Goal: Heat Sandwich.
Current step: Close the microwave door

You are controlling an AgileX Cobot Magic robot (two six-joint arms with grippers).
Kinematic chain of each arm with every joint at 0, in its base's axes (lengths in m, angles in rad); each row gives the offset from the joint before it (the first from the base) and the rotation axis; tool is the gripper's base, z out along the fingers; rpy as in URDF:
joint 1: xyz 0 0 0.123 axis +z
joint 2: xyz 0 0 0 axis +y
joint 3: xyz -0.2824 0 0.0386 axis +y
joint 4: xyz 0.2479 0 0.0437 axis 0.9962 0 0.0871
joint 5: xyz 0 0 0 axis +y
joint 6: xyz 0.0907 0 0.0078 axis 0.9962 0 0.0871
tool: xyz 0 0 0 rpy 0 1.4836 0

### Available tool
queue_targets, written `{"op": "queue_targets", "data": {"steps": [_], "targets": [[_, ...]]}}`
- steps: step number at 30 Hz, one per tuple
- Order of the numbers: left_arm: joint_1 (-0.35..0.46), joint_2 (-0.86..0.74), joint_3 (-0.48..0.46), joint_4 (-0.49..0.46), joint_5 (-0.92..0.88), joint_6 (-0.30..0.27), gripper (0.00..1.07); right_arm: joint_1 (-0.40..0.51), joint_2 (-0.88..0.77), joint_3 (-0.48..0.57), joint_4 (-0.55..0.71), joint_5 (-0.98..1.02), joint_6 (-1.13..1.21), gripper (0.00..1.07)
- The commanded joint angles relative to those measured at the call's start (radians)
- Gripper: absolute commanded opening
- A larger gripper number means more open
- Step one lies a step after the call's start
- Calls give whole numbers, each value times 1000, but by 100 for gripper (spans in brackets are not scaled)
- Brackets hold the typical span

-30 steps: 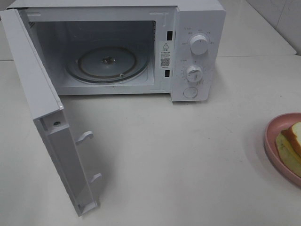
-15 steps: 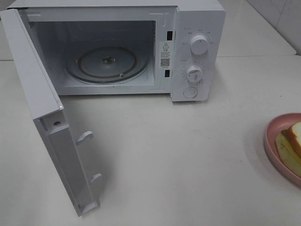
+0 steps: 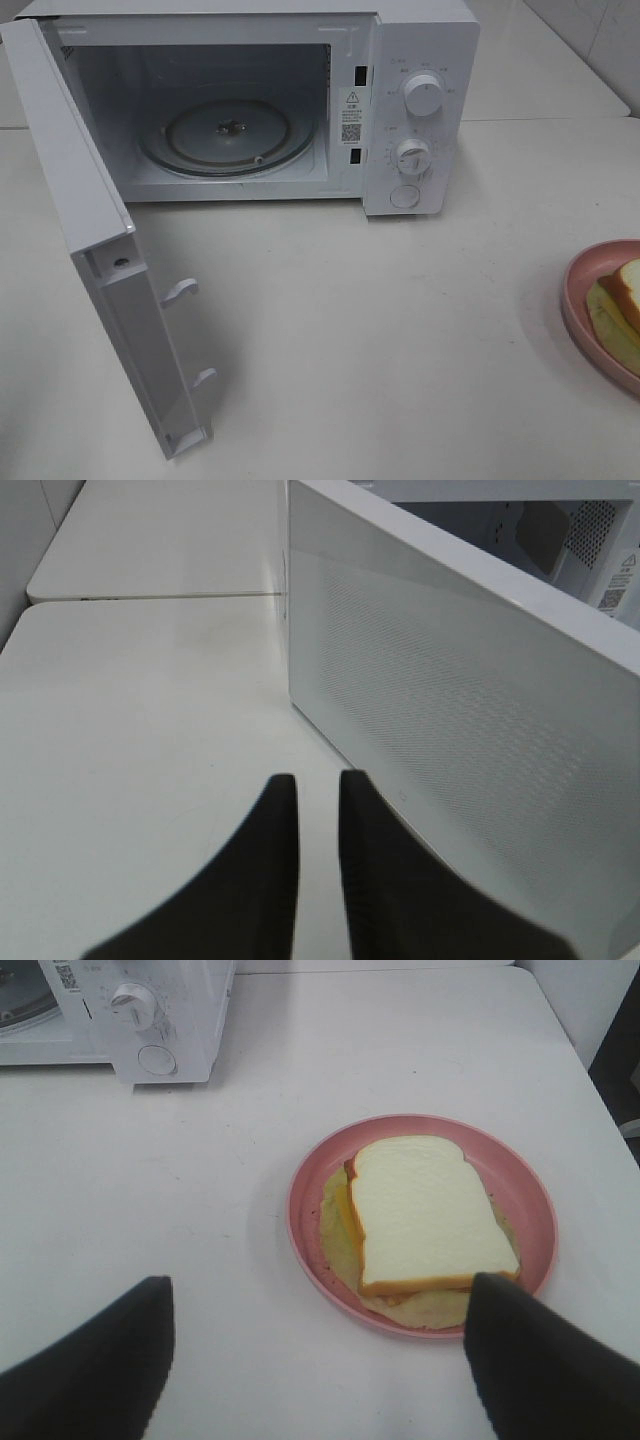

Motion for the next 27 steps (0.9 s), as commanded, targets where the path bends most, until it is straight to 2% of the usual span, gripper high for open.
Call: {"op": "queue_targets", "data": {"steps": [1, 3, 10, 11, 13, 16, 18, 26, 27], "targets": [[4, 62, 33, 13, -95, -6, 0, 1, -27, 1, 3, -9, 4, 76], [4, 78, 44, 17, -120, -6, 0, 1, -27, 1, 3, -9, 4, 76], [4, 230, 167, 56, -446, -6, 0, 1, -27, 1, 3, -9, 4, 76], [4, 230, 167, 56, -446, -6, 0, 1, -27, 1, 3, -9, 4, 76], [4, 295, 217, 56, -610, -6, 0, 1, -27, 1, 3, -9, 4, 76], [4, 342, 245, 56, -703, -6, 0, 1, -27, 1, 3, -9, 6, 76], [4, 429, 281, 56, -835, -6, 0, 1, -27, 1, 3, -9, 6, 76], [4, 663, 291, 138, -1098, -6, 0, 1, -27, 1, 3, -9, 5, 76], [4, 739, 291, 175, -1194, -6, 0, 1, -27, 1, 3, -9, 5, 76]]}}
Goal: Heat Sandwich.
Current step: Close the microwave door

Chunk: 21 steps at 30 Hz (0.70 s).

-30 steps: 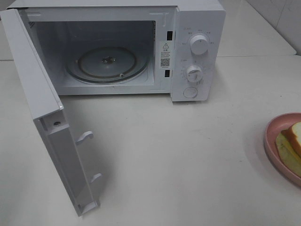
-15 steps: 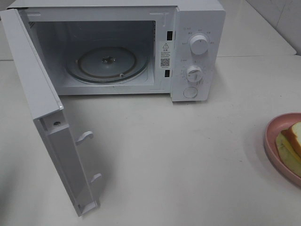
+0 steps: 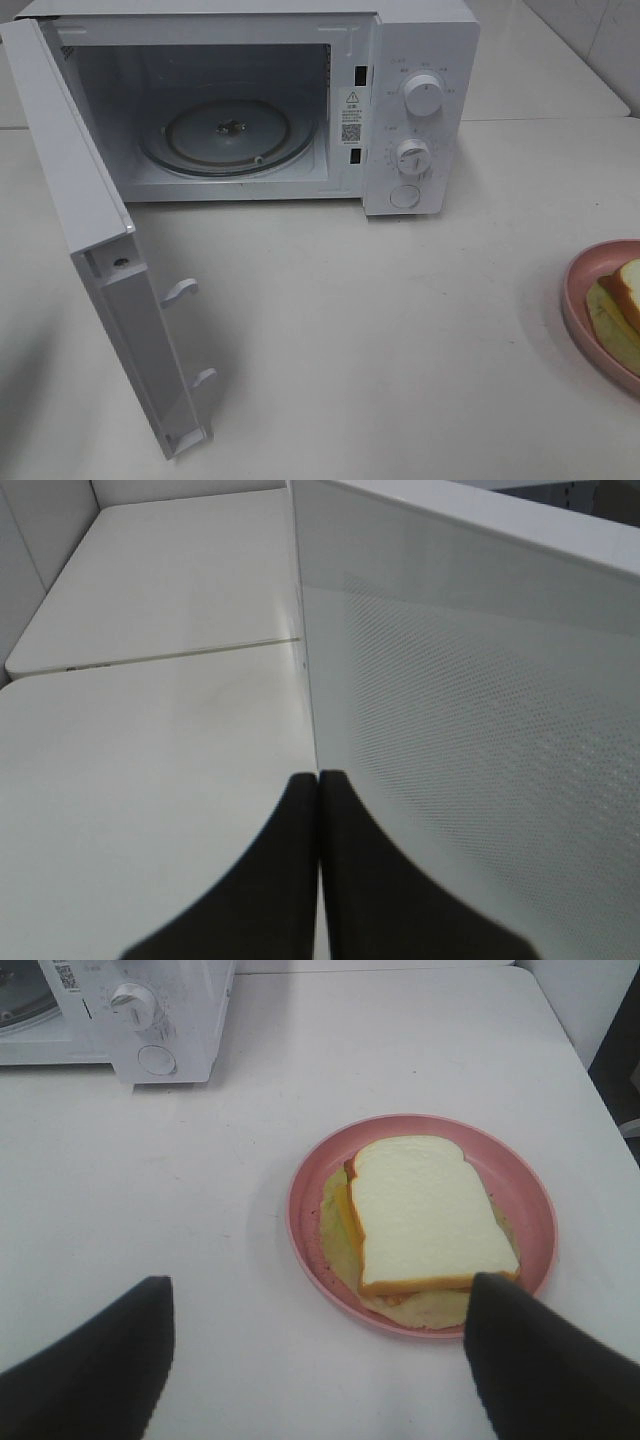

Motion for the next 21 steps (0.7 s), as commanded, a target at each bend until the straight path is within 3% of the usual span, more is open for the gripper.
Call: {"op": "queue_targets", "data": {"steps": [1, 9, 13, 21], "targets": [[4, 117, 1, 60, -176, 0, 0, 1, -27, 1, 3, -9, 5, 76], [4, 357, 1, 104, -444, -41, 0, 1, -27, 1, 3, -9, 6, 76], [4, 458, -19, 185, -561, -118, 0, 1, -27, 1, 3, -9, 6, 76], [-33, 561, -77, 242, -583, -143, 0, 1, -27, 1, 3, -9, 5, 76]]}}
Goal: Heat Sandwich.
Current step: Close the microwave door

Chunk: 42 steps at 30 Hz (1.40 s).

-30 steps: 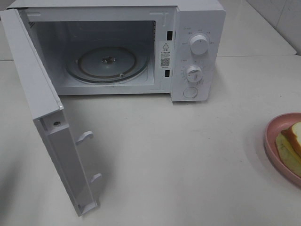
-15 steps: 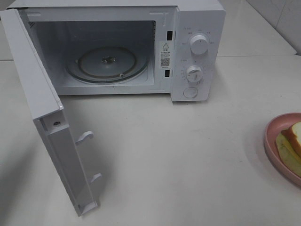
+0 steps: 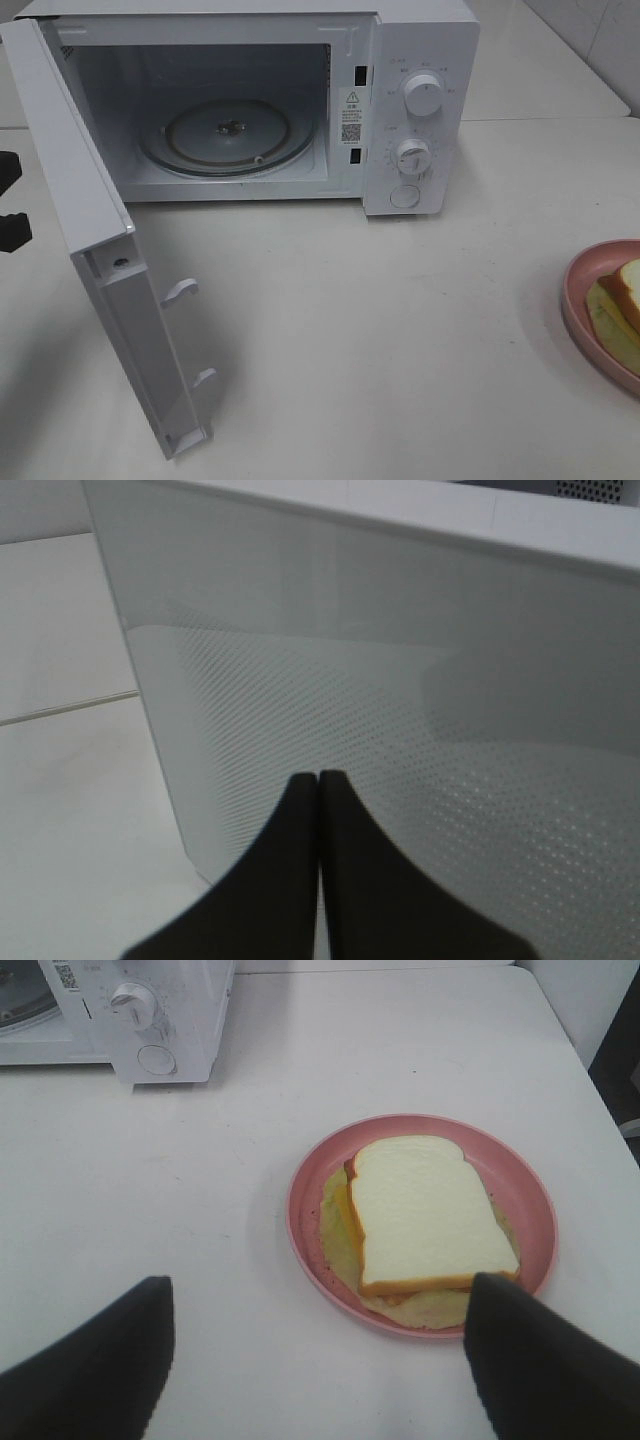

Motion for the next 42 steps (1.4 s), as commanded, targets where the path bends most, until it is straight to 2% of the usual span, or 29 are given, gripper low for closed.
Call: {"op": "queue_targets", "data": {"steps": [1, 8, 9, 15, 20, 22, 24, 25, 28, 35, 42], "targets": [[-56, 45, -35, -7, -28, -6, 0, 1, -27, 1, 3, -9, 5, 76], [-121, 94, -61, -83, -42, 6, 0, 1, -27, 1, 3, -9, 6, 76], [-146, 107, -74, -94, -46, 21, 0, 1, -27, 1, 3, -9, 6, 76], [-202, 150, -123, -118, -45, 24, 0, 1, -27, 1, 3, -9, 6, 76], [-262, 192, -165, -207, -45, 42, 0, 1, -27, 1, 3, -9, 6, 76], [-294, 206, -182, -266, -44, 70, 0, 1, -27, 1, 3, -9, 6, 76], [-352, 231, -216, -345, -43, 129, 0, 1, -27, 1, 3, -9, 6, 76], [-352, 231, -216, -345, -43, 129, 0, 1, -27, 1, 3, -9, 6, 76], [-411, 275, -271, -445, -43, 175, 0, 1, -27, 1, 3, -9, 6, 76], [-473, 338, -350, -532, -40, 212, 0, 1, -27, 1, 3, -9, 6, 76], [-534, 416, -496, -630, 41, 291, 0, 1, -27, 1, 3, -9, 6, 76]]}}
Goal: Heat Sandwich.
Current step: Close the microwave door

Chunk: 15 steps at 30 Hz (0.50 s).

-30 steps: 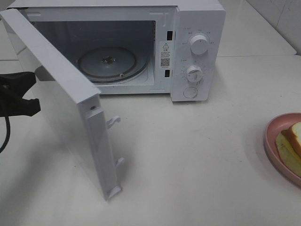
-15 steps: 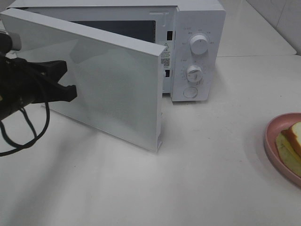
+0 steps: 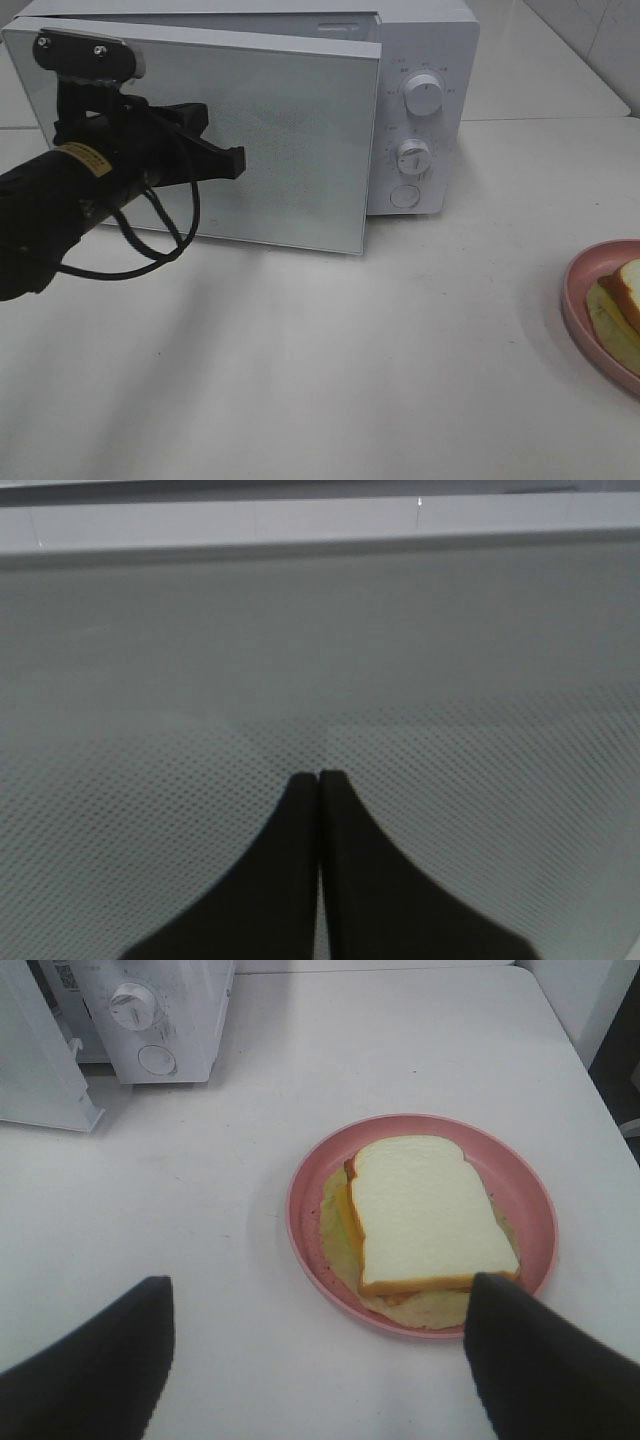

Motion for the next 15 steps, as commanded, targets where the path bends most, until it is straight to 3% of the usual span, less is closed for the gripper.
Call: {"op": "queue_targets", "data": {"steps": [1, 7, 15], "targets": [[-21, 20, -47, -40, 25, 31, 0, 1, -27, 1, 3, -9, 6, 76], [-62, 86, -166, -88, 75, 80, 0, 1, -27, 1, 3, -9, 6, 76], [-74, 146, -279, -144, 136, 102, 0, 1, -27, 1, 3, -9, 6, 76]]}}
